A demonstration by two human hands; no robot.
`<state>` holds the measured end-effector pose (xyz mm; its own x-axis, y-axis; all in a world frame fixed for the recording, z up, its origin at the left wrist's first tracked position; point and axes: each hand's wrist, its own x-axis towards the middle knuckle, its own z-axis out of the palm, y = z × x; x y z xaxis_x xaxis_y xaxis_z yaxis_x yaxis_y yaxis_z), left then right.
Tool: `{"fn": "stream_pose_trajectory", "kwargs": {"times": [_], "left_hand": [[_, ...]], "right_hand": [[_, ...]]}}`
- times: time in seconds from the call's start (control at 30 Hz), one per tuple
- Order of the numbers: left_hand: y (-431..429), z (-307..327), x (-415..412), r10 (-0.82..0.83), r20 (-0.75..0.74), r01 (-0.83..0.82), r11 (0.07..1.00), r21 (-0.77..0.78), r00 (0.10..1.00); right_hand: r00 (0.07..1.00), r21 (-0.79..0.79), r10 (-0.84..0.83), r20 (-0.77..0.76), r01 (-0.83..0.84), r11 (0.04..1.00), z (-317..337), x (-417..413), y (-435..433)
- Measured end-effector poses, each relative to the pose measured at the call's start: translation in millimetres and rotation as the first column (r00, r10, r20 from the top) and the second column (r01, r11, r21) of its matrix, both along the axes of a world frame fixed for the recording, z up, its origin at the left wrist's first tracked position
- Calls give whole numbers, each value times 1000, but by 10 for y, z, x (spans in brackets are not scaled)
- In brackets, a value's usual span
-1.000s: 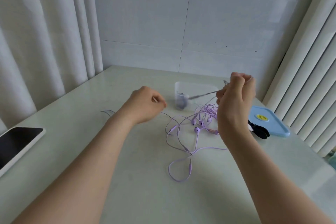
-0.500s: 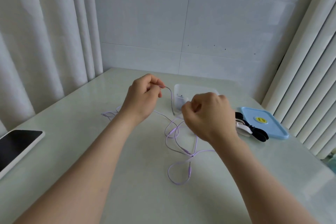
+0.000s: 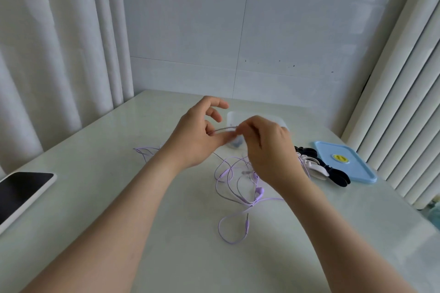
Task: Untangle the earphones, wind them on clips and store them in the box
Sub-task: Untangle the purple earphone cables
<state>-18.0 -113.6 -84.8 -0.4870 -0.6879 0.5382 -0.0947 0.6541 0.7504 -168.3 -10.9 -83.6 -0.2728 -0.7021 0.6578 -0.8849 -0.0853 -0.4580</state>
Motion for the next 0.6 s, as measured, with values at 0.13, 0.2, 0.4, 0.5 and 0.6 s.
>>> {"fn": "stream_pose_trajectory", "kwargs": {"times": [0.13,0.2,0.4,0.5,0.6], "left_hand": [[-148,-83,39,399,33,-394,913,-105,916],[-178,-104,70,519,6,-518,853,-62,855],[-20,-25,-7,332,87,-333,943,0,939],[114,-18,-55,137,169,-131,990,-43,976],[180,40,-53,-94,71,88,993,80,993]], "right_hand": [[922,-247,-74,381,179,952,76,-34,43],[902,-308,-173,395,307,900,71,-85,50],[885,-160,-461,69,466,870,10,-261,47],[979,-276,-201,-43,182,944,20,-123,89],[989,-119,145,-40,-149,982,0,47,86]]}}
